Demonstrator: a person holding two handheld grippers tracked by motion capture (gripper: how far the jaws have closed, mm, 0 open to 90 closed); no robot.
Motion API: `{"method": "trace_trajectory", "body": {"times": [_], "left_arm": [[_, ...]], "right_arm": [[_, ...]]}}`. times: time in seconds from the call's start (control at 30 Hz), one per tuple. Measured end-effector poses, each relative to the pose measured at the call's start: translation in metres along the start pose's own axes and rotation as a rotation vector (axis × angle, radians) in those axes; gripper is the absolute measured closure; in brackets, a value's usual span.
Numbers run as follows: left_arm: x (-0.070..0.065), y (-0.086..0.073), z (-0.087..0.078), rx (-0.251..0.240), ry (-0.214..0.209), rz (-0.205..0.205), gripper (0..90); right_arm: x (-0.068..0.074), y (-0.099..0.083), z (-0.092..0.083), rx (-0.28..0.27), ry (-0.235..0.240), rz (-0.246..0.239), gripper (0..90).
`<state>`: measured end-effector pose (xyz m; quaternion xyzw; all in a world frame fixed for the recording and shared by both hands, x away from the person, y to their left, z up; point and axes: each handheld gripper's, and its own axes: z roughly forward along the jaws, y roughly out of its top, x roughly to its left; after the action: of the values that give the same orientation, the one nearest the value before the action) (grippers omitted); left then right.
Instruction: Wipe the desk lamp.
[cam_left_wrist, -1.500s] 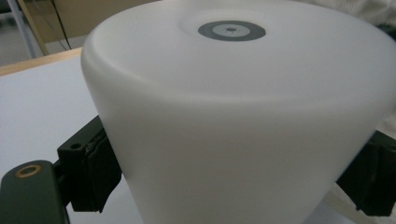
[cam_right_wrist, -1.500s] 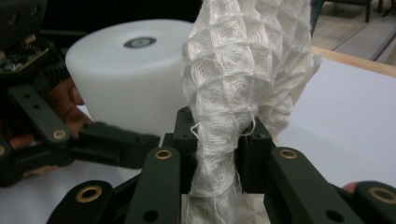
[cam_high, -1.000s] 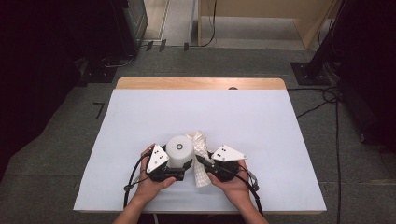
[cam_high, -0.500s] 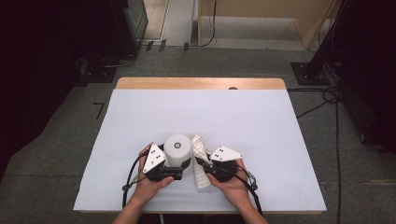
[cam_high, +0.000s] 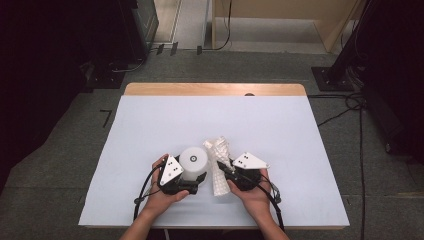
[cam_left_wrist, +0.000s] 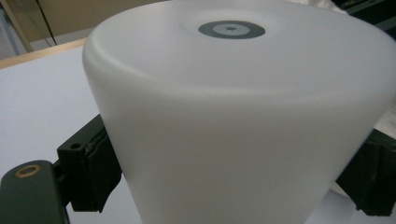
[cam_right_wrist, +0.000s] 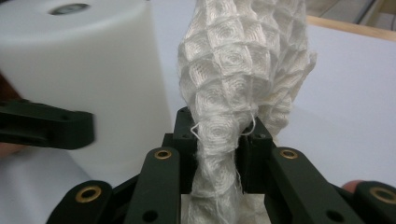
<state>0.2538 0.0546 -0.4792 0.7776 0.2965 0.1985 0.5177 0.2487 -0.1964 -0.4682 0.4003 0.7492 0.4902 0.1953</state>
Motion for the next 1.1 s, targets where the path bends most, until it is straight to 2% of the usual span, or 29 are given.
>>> {"method": "trace_trajectory", "body": {"times": [0.07, 0.1, 0.13, 0.17, 0.3, 0.4, 0.43, 0.5, 0.53, 0.6, 0.67, 0.73, 0.83, 0.93, 0.97, 1.03, 1.07, 1.1], "left_arm": [[0.0, -0.001, 0.0, -0.006, 0.002, -0.014, 8.3], [0.0, 0.0, -0.001, -0.013, 0.017, -0.014, 7.7], [-0.001, 0.0, -0.002, -0.022, 0.029, -0.017, 4.9], [-0.002, 0.001, -0.004, -0.032, 0.023, -0.029, 3.2], [-0.008, 0.002, -0.008, -0.049, 0.077, -0.037, 1.4], [-0.014, 0.003, -0.007, -0.038, 0.118, -0.048, 1.4], [-0.017, 0.003, -0.005, -0.021, 0.154, -0.041, 1.4], [-0.023, 0.004, -0.001, 0.006, 0.193, -0.02, 1.5], [-0.025, 0.003, 0.001, 0.021, 0.211, -0.013, 1.6], [-0.025, 0.002, 0.003, 0.029, 0.203, -0.014, 4.0], [-0.025, 0.002, 0.002, 0.017, 0.196, -0.017, 7.0], [-0.022, 0.003, 0.001, 0.013, 0.177, -0.021, 7.6], [-0.017, 0.005, -0.002, 0.011, 0.18, -0.009, 8.2], [-0.008, 0.008, -0.009, -0.019, 0.169, -0.025, 8.2], [-0.005, 0.01, -0.011, -0.028, 0.161, -0.032, 8.2], [-0.001, 0.012, -0.015, -0.045, 0.146, -0.036, 8.2], [0.0, 0.013, -0.016, -0.053, 0.14, -0.041, 8.3], [0.0, 0.014, -0.017, -0.056, 0.134, -0.039, 8.3]], "right_arm": [[-0.004, -0.001, -0.001, 0.003, -0.013, 0.006, 72.5], [-0.006, 0.0, -0.003, -0.002, -0.025, 0.01, 72.5], [-0.007, 0.0, -0.005, -0.009, -0.035, 0.011, 72.5], [-0.008, 0.001, -0.007, -0.018, -0.046, 0.012, 72.5], [-0.014, 0.003, -0.015, -0.063, -0.12, 0.021, 72.4], [-0.019, 0.003, -0.018, -0.067, -0.171, 0.02, 72.4], [-0.02, 0.003, -0.019, -0.062, -0.18, 0.018, 72.3], [-0.021, 0.003, -0.019, -0.045, -0.205, 0.008, 72.2], [-0.021, 0.003, -0.018, -0.033, -0.232, -0.005, 72.3], [-0.019, 0.002, -0.017, -0.009, -0.314, -0.04, 72.3], [-0.017, 0.001, -0.017, 0.015, -0.416, -0.087, 72.4], [-0.015, 0.002, -0.018, 0.017, -0.503, -0.117, 72.4], [-0.018, 0.007, -0.03, -0.043, -0.605, -0.1, 72.5], [-0.026, 0.015, -0.048, -0.113, -0.701, -0.095, 72.5], [-0.029, 0.017, -0.054, -0.126, -0.725, -0.094, 72.5], [-0.035, 0.021, -0.061, -0.142, -0.734, -0.096, 72.5], [-0.036, 0.021, -0.061, -0.144, -0.722, -0.086, 72.5], [-0.037, 0.019, -0.059, -0.137, -0.69, -0.077, 72.5]]}}
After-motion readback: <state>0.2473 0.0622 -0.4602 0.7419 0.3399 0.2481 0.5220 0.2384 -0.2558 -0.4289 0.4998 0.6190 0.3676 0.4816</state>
